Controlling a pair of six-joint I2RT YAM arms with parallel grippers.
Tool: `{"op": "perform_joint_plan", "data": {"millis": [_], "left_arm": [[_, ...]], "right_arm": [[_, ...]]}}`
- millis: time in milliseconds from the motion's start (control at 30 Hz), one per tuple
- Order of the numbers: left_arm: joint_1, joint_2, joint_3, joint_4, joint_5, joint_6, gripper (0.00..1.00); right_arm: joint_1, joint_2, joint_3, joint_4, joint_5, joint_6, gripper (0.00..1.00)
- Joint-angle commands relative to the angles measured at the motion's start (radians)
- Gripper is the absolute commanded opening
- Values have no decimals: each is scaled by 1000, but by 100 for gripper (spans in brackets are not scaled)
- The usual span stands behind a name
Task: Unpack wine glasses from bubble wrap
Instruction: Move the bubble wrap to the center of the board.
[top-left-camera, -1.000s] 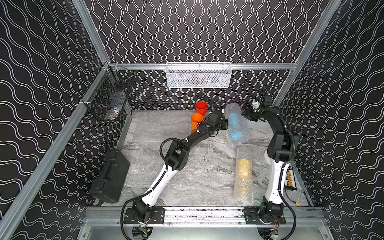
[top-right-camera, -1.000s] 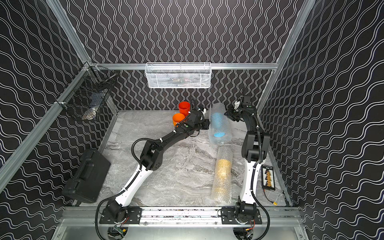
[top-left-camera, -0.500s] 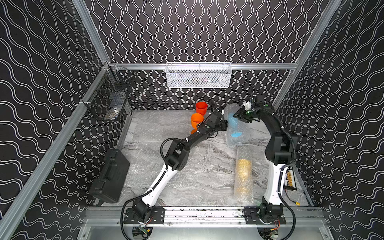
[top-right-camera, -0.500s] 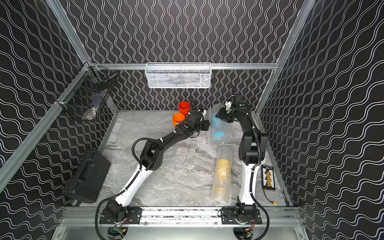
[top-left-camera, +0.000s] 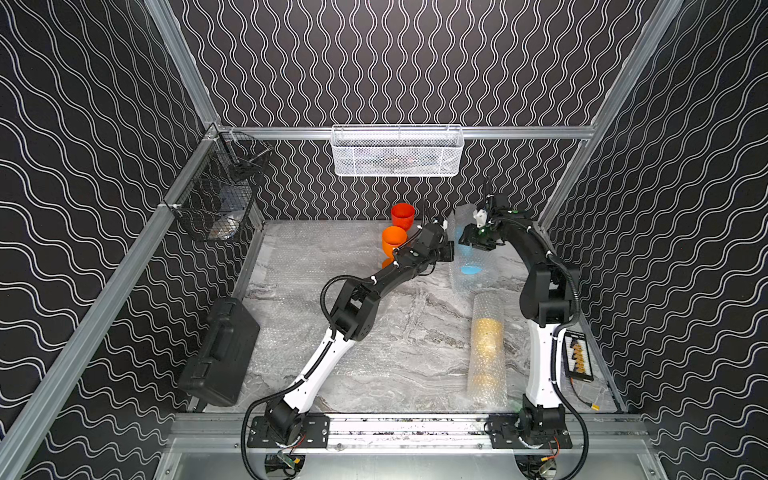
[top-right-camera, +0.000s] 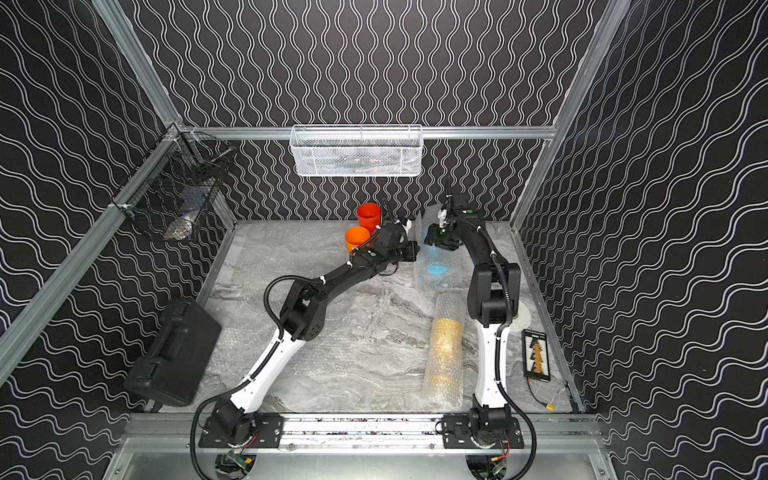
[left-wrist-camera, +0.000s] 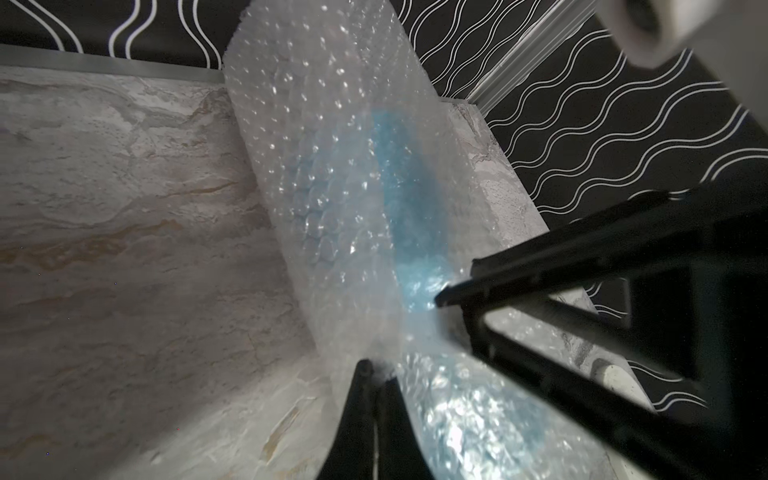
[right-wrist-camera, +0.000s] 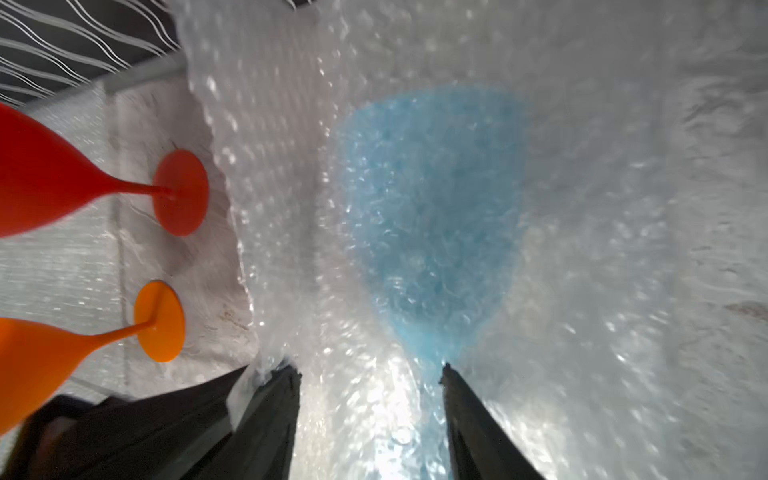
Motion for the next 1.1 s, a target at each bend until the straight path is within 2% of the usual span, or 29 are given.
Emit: {"op": "perform_joint_plan", "data": {"millis": [0, 233, 467, 667, 1067], "left_arm": [[1, -65, -4, 22, 12, -12, 0], [2, -74, -5, 28, 14, -15, 0], [3, -78, -4, 27, 19, -15, 0], [5, -81, -5, 34, 22, -20, 0], [7, -93, -14, 47, 31, -35, 0]], "right_arm": [[9, 21, 26, -38, 47, -34, 57], [9, 39, 39, -47, 75, -27, 57], [10, 48, 43, -51, 66, -26, 49], [26, 21, 37, -60, 70, -34, 54], [48, 13, 3, -120, 116, -62, 55]]}}
